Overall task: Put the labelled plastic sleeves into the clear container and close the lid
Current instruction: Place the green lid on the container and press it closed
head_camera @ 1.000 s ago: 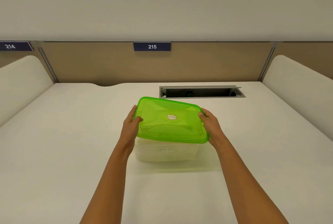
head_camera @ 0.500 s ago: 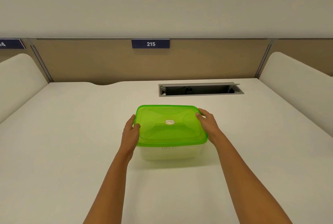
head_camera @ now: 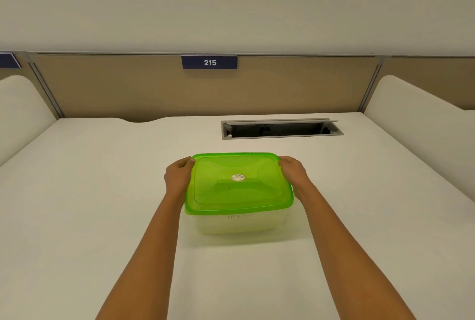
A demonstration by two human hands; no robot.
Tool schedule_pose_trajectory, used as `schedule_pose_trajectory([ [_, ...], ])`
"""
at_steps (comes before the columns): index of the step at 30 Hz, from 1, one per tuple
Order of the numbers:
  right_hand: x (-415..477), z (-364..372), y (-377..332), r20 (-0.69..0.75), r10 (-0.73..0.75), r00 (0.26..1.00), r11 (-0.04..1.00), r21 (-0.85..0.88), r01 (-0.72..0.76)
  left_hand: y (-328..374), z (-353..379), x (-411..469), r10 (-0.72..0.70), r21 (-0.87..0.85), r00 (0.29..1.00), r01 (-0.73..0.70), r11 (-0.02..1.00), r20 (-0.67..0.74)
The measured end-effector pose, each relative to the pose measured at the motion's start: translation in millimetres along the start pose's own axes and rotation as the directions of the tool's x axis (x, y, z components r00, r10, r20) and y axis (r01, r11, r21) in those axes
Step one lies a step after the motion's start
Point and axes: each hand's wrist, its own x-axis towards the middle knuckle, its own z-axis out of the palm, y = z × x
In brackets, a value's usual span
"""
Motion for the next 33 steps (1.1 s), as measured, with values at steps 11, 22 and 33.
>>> schedule_pose_trajectory([
  [11,9.2,2.1,1.4,-0.09,-0.044,0.995,0.992,-0.118,0.034,11.4,7.9,-0.5,0.121,0.102,0.989,-0.112,0.988,-0.088],
  [22,18.8,1.4,-2.3,-0.06,0.073,0.996,0.992,-0.101,-0.079,8.0,9.1,1.7,0.084,0.154,0.992,-0.069,0.986,-0.095],
  [33,26.9,-1.0,-9.3,0.043,0.324,0.945,0.939,0.11,-0.327,9.9,9.7,6.1,0.067,0.138,0.991,-0.051,0.989,-0.118],
])
